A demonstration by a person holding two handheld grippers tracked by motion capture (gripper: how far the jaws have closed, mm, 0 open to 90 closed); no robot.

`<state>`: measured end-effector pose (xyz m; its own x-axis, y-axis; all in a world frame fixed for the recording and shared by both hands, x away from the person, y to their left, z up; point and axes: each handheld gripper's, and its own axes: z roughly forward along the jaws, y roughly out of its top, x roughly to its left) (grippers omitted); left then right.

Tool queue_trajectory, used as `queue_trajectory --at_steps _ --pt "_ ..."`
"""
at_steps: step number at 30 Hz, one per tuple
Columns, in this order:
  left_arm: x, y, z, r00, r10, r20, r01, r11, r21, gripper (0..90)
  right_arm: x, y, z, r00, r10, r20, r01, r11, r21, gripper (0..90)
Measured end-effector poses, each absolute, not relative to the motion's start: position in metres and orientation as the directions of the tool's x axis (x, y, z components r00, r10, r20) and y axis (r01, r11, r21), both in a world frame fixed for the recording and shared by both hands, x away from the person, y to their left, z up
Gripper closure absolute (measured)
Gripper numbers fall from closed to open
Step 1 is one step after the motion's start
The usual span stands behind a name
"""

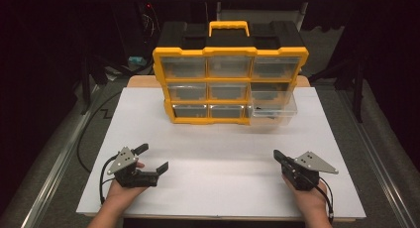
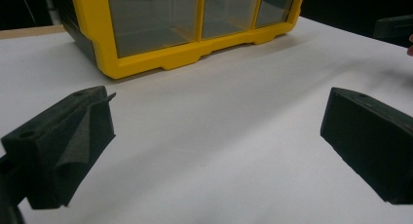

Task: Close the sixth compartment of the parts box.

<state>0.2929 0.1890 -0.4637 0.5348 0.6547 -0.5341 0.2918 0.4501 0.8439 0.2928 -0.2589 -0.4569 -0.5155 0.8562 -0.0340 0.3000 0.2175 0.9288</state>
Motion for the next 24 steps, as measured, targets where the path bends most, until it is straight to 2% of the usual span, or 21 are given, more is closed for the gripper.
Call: queue_trajectory --at_steps 24 --pt "0.294 0.188 -0.466 0.539 0.654 -0.531 0.296 0.444 0.846 0.2 0.313 -0.242 -0.438 -0.500 0.864 -0.053 0.254 0.205 0.945 90.0"
